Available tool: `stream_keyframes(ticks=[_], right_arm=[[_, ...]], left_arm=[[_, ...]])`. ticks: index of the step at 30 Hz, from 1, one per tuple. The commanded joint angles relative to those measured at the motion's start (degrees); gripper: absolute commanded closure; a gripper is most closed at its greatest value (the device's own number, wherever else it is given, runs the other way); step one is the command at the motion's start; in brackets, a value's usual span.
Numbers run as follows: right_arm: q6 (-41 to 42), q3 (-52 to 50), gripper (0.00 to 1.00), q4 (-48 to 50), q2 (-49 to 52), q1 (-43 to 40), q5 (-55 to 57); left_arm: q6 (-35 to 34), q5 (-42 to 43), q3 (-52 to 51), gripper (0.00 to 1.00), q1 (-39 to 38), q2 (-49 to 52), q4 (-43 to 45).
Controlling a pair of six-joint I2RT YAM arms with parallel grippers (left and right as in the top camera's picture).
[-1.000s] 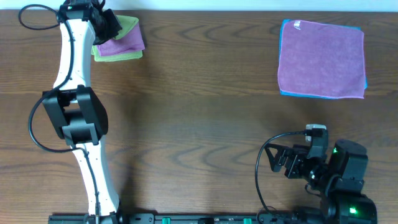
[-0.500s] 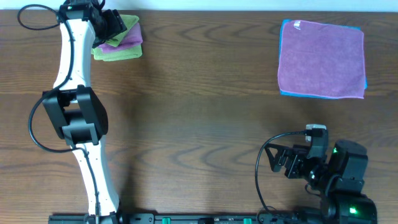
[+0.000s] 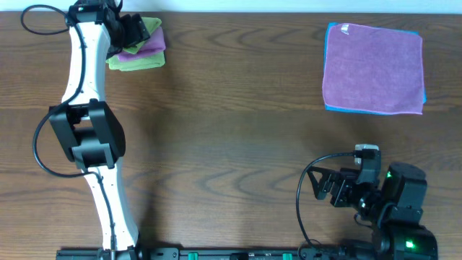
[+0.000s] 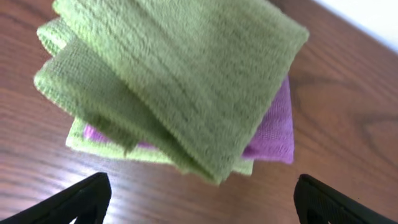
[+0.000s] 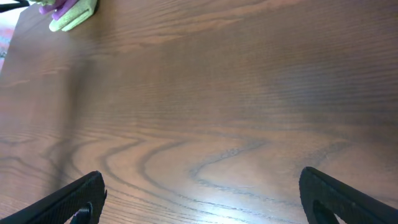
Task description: Fold the cloth
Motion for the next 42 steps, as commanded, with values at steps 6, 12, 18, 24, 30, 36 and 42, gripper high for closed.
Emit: stream_keyframes(ticks=[6,12,18,24,30,36,42], right_arm=[[0.6,-0.4,0.01,0.0,-0.3,-0.7,-0.9],[0.6,-0.4,0.01,0.0,-0.3,-0.7,-0.9],[0.6,-0.4,0.01,0.0,-0.3,-0.7,-0.9],[0.6,-0.4,0.01,0.0,-0.3,-0.7,-0.9],[0.6,-0.4,0.01,0.0,-0.3,-0.7,-0.9],[0.6,-0.4,0.01,0.0,-0.3,-0.7,-0.9],[0.6,-0.4,0.01,0.0,-0.3,-0.7,-0.9]], left_arm=[[7.2,-0.4,1.9,0.05,0.0,-7.8,-7.5],[7.2,-0.1,1.9,0.05,-0.2,-9.1,-11.0],[7.2,-2.4,1.9,0.05,-0.3,-9.1,-13.4],[3.1,-3.9,1.9,0.05,1.9,-9.9,-26.8],[3.8,-2.3,1.9,0.05,3.9,-12.4,-32.8],[6.4,-3.9,1.8,0.05,4.0,-16.2,-35.5],[6.4,-3.9,-1.5,0.05,3.7,-22.5,-34.6]])
